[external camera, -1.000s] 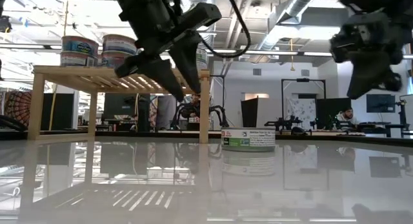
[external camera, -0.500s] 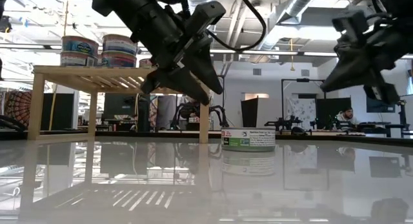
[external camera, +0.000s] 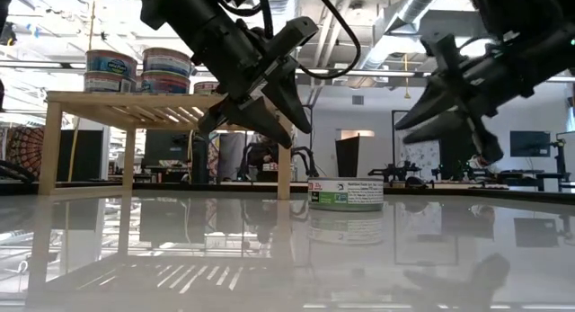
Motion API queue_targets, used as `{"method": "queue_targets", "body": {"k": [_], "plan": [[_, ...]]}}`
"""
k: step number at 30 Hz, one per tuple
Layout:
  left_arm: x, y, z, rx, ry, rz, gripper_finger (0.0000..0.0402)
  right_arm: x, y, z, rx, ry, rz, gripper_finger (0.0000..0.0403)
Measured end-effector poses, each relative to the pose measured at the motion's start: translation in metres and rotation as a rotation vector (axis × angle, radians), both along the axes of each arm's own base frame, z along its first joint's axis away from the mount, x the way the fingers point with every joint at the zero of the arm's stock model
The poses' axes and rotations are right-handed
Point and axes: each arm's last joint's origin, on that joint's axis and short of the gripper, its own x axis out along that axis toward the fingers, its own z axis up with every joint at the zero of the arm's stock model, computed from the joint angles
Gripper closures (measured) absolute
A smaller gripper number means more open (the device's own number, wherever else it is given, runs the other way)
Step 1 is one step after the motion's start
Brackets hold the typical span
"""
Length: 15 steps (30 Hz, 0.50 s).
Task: Stack canned seafood by type on shelf
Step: Stack the green tuna can on top of the bottom left green tuna can on the shelf
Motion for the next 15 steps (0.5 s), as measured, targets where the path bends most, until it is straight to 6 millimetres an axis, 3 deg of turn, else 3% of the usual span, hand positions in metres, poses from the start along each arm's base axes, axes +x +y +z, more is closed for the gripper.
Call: {"method": "queue_targets", "body": {"k": [8, 15], "plan": [[0.0, 0.0, 0.0, -0.023, -0.007, 0.015, 0.0269, 0.021, 0.007, -0.027, 0.121, 0.005, 0.06, 0.0232], [0.0, 0.0, 0.0, -0.086, -0.026, 0.069, 0.0269, 0.044, 0.007, -0.034, 0.18, 0.071, 0.144, 0.0233]]}}
